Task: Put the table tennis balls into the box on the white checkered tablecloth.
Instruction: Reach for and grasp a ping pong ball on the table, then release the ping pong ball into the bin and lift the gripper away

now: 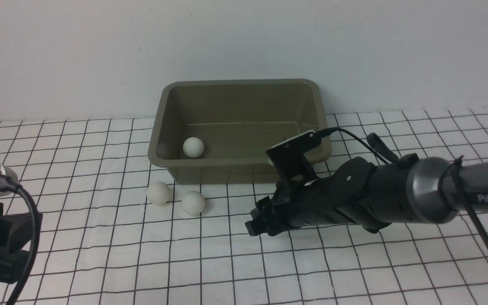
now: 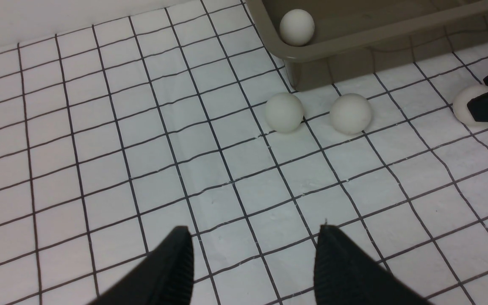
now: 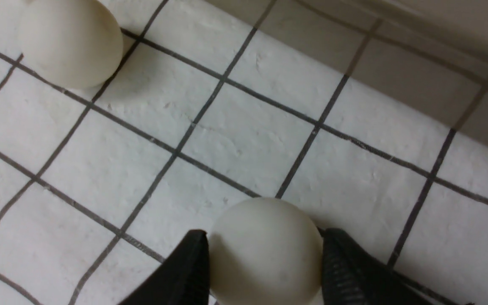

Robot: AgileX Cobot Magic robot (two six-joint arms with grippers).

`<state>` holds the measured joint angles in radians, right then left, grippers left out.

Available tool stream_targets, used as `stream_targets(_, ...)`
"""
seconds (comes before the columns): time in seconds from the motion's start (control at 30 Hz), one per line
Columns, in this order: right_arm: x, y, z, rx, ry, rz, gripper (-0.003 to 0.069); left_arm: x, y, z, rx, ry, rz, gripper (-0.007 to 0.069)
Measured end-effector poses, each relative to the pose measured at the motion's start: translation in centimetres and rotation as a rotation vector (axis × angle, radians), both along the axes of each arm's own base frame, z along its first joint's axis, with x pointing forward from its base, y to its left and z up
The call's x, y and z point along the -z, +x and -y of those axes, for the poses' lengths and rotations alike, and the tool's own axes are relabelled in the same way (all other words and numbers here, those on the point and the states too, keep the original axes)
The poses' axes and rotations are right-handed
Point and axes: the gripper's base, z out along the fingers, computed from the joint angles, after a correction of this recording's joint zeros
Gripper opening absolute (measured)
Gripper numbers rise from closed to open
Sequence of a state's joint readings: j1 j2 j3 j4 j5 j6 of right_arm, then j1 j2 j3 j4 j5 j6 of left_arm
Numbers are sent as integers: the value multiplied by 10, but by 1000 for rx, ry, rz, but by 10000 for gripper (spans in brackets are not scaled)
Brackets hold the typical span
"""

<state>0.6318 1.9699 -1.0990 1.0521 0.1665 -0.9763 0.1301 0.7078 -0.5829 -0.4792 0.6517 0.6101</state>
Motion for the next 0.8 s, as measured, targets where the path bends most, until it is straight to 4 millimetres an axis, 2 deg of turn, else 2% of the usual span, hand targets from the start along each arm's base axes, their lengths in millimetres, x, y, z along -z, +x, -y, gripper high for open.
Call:
stream_targets(0.17, -12, -2, 0, -22, 14, 19, 311, 0, 0, 0, 0, 0, 0, 352)
stream_targets(0.47, -63, -17, 1, -116, 86, 67, 311, 0, 0, 0, 0, 0, 0, 352)
stream_targets(0.6, -91, -21, 5, -141, 96, 159, 311, 0, 0, 0, 0, 0, 0, 352)
stream_targets(0.7, -103, -12, 13, -85, 73, 268, 311, 0, 0, 0, 0, 0, 0, 352)
stream_targets(0.8, -108, 11, 29, 3, 58, 329, 311, 0, 0, 0, 0, 0, 0, 352)
